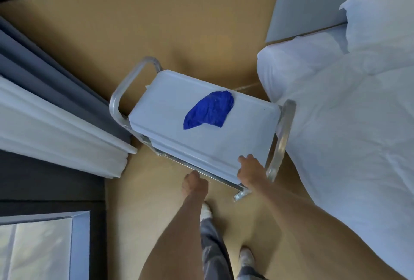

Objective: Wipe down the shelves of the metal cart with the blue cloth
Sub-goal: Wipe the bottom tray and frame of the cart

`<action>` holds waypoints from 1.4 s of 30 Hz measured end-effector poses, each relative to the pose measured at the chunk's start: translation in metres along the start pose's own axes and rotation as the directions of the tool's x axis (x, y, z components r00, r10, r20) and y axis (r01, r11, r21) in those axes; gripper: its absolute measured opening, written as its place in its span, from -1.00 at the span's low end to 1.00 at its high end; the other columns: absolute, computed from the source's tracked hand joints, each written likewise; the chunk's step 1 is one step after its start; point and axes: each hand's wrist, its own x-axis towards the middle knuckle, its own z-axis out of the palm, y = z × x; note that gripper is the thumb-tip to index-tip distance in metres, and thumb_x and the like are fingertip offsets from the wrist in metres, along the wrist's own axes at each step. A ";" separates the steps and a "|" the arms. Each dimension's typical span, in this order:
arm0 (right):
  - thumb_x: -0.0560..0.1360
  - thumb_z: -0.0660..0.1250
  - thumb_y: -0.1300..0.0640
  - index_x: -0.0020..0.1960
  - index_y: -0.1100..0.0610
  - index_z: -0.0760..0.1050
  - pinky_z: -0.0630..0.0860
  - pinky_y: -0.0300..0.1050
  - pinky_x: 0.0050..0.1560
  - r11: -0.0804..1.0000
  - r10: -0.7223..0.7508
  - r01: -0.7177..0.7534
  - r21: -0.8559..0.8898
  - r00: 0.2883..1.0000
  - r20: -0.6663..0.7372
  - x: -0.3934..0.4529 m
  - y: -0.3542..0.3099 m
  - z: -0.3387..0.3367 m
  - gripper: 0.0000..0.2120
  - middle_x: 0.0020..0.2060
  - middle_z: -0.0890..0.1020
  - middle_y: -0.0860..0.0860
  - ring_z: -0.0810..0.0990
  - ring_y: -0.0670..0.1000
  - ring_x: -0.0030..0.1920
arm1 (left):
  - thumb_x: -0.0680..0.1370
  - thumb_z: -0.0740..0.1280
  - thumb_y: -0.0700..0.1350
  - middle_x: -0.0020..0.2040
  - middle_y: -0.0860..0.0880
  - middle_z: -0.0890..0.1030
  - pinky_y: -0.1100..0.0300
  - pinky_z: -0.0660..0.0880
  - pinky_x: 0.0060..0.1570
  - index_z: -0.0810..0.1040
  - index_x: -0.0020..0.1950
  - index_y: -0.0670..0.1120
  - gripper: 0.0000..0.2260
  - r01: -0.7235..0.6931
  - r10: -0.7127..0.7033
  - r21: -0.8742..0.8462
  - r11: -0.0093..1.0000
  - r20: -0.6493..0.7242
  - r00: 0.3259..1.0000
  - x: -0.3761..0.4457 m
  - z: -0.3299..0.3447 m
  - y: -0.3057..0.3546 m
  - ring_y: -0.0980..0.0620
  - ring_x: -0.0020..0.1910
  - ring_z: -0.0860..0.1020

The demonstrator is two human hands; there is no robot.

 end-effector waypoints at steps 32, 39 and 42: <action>0.50 0.25 0.27 0.16 0.17 0.58 0.58 -0.05 0.12 0.929 0.370 -0.334 -0.158 0.825 0.427 0.328 -0.076 -0.094 -0.73 0.11 0.64 0.06 0.62 0.08 0.13 | 0.47 0.26 -0.16 -0.22 -0.07 0.52 0.16 0.51 -0.19 0.46 -0.12 -0.16 -0.93 0.437 -0.426 -0.064 0.897 0.136 0.894 0.320 -0.083 0.195 -0.09 -0.23 0.52; 0.53 0.28 0.22 0.32 0.17 0.52 0.53 0.03 0.22 0.919 0.329 -0.143 -0.368 0.791 0.516 0.392 -0.090 -0.126 -0.64 0.27 0.54 0.09 0.54 0.16 0.27 | 0.42 0.33 -0.15 -0.20 -0.07 0.52 0.16 0.48 -0.28 0.51 -0.09 -0.16 -0.88 0.567 -0.548 -0.328 0.755 0.159 0.821 0.344 -0.087 0.257 -0.06 -0.27 0.53; 0.54 0.28 0.21 0.31 0.16 0.52 0.53 0.08 0.25 0.902 0.295 -0.071 -0.426 0.823 0.486 0.411 -0.096 -0.136 -0.65 0.29 0.54 0.10 0.54 0.17 0.28 | 0.41 0.30 -0.17 -0.18 -0.09 0.55 0.12 0.56 -0.18 0.52 -0.09 -0.18 -0.87 0.533 -0.535 -0.343 0.774 0.095 0.839 0.349 -0.086 0.271 -0.11 -0.22 0.58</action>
